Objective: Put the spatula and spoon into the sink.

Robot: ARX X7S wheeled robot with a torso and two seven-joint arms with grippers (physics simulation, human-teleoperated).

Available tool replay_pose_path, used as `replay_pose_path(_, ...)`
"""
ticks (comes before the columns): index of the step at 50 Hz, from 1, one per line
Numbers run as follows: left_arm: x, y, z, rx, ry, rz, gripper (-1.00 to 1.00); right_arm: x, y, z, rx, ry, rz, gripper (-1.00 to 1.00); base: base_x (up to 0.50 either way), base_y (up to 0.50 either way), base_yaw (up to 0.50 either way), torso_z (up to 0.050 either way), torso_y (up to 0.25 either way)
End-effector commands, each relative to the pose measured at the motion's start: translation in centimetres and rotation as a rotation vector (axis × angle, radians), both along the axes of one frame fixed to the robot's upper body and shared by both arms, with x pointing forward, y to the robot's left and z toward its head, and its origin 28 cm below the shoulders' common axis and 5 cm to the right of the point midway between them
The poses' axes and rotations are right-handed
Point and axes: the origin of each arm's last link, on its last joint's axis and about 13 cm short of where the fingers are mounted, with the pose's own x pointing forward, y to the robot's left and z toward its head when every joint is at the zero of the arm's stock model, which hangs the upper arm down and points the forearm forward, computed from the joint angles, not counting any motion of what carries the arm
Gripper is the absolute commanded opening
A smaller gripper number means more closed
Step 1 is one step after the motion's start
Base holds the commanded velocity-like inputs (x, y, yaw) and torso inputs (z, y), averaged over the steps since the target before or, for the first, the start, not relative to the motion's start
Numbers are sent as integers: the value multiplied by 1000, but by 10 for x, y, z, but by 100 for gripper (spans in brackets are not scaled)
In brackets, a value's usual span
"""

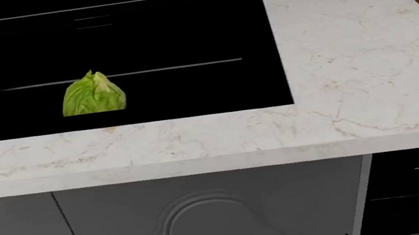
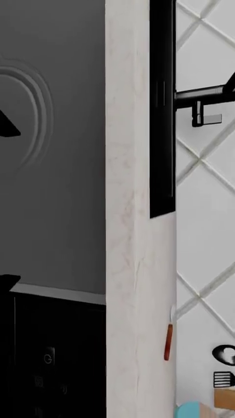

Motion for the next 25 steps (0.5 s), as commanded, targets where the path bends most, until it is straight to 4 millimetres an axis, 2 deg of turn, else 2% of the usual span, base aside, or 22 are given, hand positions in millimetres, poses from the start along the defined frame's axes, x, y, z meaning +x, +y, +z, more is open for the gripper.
replay_pose_path(1,-2,-1,17,35,-80,3,100,-3,1,19,-15,-66,-1,100,0,0,0,0,0)
replay_pose_path(6,1,-1,26,87,-126,7,100,-3,1,34,-50,-98,10,100,0,0,0,0,0)
replay_pose_path(10,4,-3,45,52,-123,-6,100,-2,1,49,-100,-93,37,100,0,0,0,0,0)
replay_pose_path(18,11,2,93,121,-68,44,100,-5,-10,103,-203,-84,-3,100,0,0,0,0,0)
replay_pose_path(20,14,4,102,146,-49,58,100,-5,-13,110,-217,-58,-24,100,0,0,0,0,0)
replay_pose_path(25,18,5,129,168,-61,13,100,-4,-20,141,-218,-44,29,100,0,0,0,0,0)
